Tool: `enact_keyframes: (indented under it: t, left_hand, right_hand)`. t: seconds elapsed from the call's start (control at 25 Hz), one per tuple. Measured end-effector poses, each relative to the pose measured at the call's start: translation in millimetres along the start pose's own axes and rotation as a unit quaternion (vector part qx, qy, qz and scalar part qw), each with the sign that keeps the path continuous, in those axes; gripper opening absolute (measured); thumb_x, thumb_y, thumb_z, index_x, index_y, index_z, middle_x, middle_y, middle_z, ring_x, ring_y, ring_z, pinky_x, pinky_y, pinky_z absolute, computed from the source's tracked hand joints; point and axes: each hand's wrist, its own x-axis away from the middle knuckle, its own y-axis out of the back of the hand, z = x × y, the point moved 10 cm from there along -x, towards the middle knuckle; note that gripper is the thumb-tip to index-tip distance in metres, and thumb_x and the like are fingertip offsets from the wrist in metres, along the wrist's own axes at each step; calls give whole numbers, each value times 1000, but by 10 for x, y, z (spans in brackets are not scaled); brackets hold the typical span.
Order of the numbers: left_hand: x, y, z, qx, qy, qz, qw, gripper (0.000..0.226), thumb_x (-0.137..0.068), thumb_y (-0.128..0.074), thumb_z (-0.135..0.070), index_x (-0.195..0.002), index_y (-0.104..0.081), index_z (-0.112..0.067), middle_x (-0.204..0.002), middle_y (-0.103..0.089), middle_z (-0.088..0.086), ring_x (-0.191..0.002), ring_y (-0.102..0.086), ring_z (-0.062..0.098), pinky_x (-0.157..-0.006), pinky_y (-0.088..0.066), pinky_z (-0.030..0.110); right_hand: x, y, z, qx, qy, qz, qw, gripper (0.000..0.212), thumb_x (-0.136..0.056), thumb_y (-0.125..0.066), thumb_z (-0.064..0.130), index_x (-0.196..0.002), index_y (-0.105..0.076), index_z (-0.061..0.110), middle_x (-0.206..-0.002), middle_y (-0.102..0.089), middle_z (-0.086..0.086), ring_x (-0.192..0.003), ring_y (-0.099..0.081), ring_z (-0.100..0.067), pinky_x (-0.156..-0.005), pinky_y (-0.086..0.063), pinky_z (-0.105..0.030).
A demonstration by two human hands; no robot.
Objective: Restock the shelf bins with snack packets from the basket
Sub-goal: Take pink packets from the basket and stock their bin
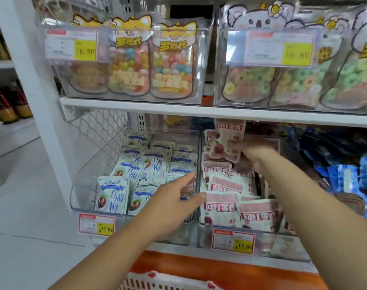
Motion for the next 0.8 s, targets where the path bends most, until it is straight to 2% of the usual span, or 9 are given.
enact_keyframes:
  t: [0.12,0.2,0.28,0.44,0.52,0.64,0.72,0.8]
  left_hand:
    - [-28,-31,66,26,5,18,999,66,-90,-60,-48,-147,-28,-46,-137,-46,-29,-114,-44,-18,-103,-39,19]
    - [-36,-38,107,38,5,16,999,65,-88,-60,-51,-145,-30,-49,-134,-49,-31,-116,-46,-16,-106,-42,25]
    - [-71,-35,136,45,4,12,999,64,-87,-60,-53,-144,-33,-51,-132,-53,-29,-119,-47,-14,-105,-45,30]
    - [-110,-60,162,66,-5,17,998,63,-87,-62,-50,-144,-35,-48,-133,-53,-29,-119,-45,-17,-104,-46,30]
    - [-88,-52,193,70,2,10,997,64,-86,-63,-50,-144,-35,-48,-133,-53,-27,-119,-45,-17,-104,-45,29]
    - [-57,-38,175,62,0,-1,998,63,-86,-63,-51,-144,-36,-46,-134,-52,-26,-116,-46,-18,-102,-44,24]
    - [-32,-9,160,54,-6,-14,998,63,-87,-63,-50,-144,-37,-44,-133,-53,-23,-115,-48,-14,-100,-43,21]
    - [50,100,130,54,-22,-61,996,56,-88,-63,-47,-141,-44,-41,-130,-55,-21,-114,-52,-8,-99,-46,25]
  right_hand:
    - [-262,-210,-45,119,-23,19,992,43,-79,-77,33,-115,-64,15,-115,-66,-11,-97,-64,-34,-56,-57,-38]
    - [-306,-223,-19,195,-2,-13,981,47,-83,-75,34,-121,-62,10,-119,-65,-14,-96,-64,-34,-51,-54,-30]
    - [-332,-206,46,259,28,-39,965,49,-85,-71,38,-120,-62,5,-119,-65,-14,-96,-65,-32,-59,-56,-32]
    - [-306,-194,76,270,22,-23,962,51,-86,-69,41,-122,-61,6,-114,-65,-13,-88,-63,-30,-48,-45,-24]
    - [-259,-165,35,250,5,-20,968,50,-86,-70,42,-121,-61,8,-104,-65,-12,-82,-63,-29,-54,-52,-29]
    - [-181,-110,32,234,1,-34,972,48,-86,-68,44,-115,-64,6,-100,-68,-12,-85,-66,-30,-76,-59,-42]
    - [-87,-62,126,247,10,-52,967,39,-90,-65,41,-108,-63,6,-101,-68,-9,-85,-66,-30,-81,-57,-39]
    - [140,11,388,256,75,-106,958,26,-93,-62,33,-108,-61,12,-102,-66,-5,-86,-65,-28,-80,-54,-33]
